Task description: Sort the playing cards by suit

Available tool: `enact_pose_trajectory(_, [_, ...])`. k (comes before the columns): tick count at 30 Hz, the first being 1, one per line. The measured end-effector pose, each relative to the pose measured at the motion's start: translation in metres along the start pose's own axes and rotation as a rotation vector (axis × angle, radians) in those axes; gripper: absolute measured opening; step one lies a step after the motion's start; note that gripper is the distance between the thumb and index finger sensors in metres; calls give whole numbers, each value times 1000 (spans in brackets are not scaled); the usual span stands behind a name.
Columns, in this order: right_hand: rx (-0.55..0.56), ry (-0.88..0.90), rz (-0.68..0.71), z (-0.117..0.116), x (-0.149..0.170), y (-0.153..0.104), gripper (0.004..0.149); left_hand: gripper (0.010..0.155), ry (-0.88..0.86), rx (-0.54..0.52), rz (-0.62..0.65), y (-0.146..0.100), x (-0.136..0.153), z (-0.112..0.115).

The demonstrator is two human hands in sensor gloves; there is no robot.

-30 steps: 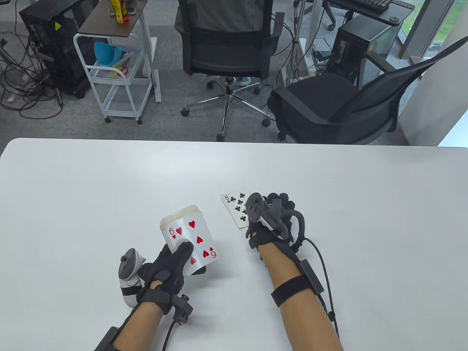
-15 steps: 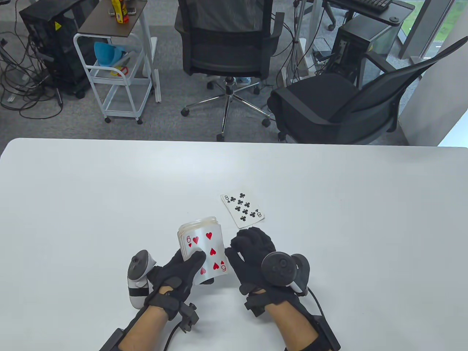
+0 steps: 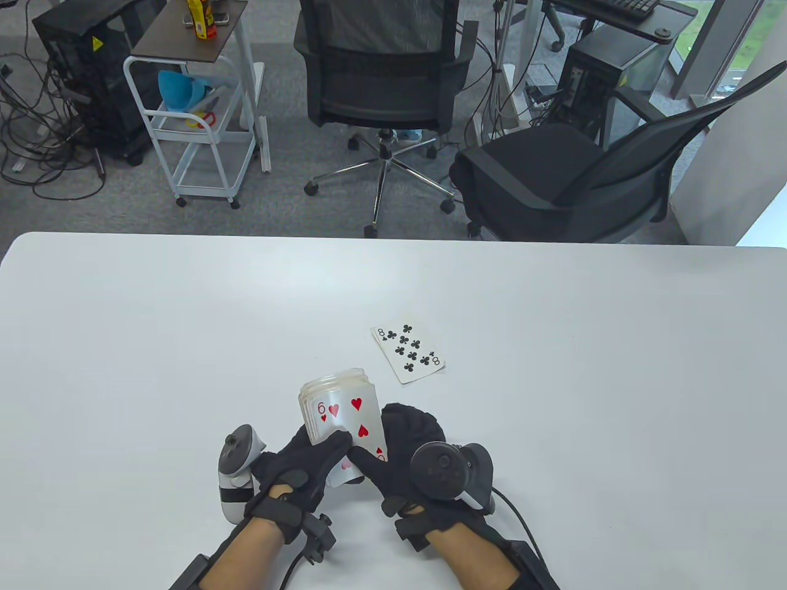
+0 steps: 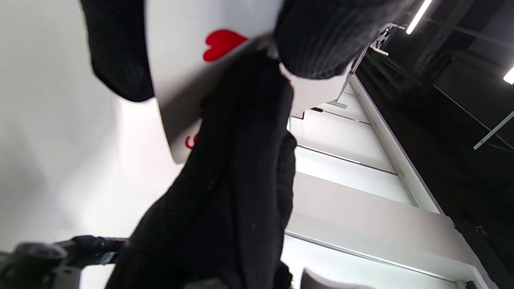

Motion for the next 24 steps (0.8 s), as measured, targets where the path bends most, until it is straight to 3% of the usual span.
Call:
enact_pose_trajectory(6, [107, 106, 7, 4, 1, -2, 53, 65, -78, -1, -3, 2, 9, 0])
enact_pose_trajectory(11, [179, 182, -1, 15, 7, -2, 39, 68, -138, 83, -20, 2, 11, 10])
enact_pose_trajectory(20, [156, 112, -37, 27, 18, 2, 45, 68, -165, 54, 0, 2, 9, 6])
enact_pose_trajectory(24, [177, 62, -96, 49, 37, 7, 40, 67, -142, 26, 10, 1, 7, 1])
Point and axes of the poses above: the tracker on the back of each hand, its own x axis roughly to the little-finger side, its own y axis roughly from the wrist to the fingertips, z = x × y, the point moved 4 cm from there along y, roughly from the wrist to the fingertips
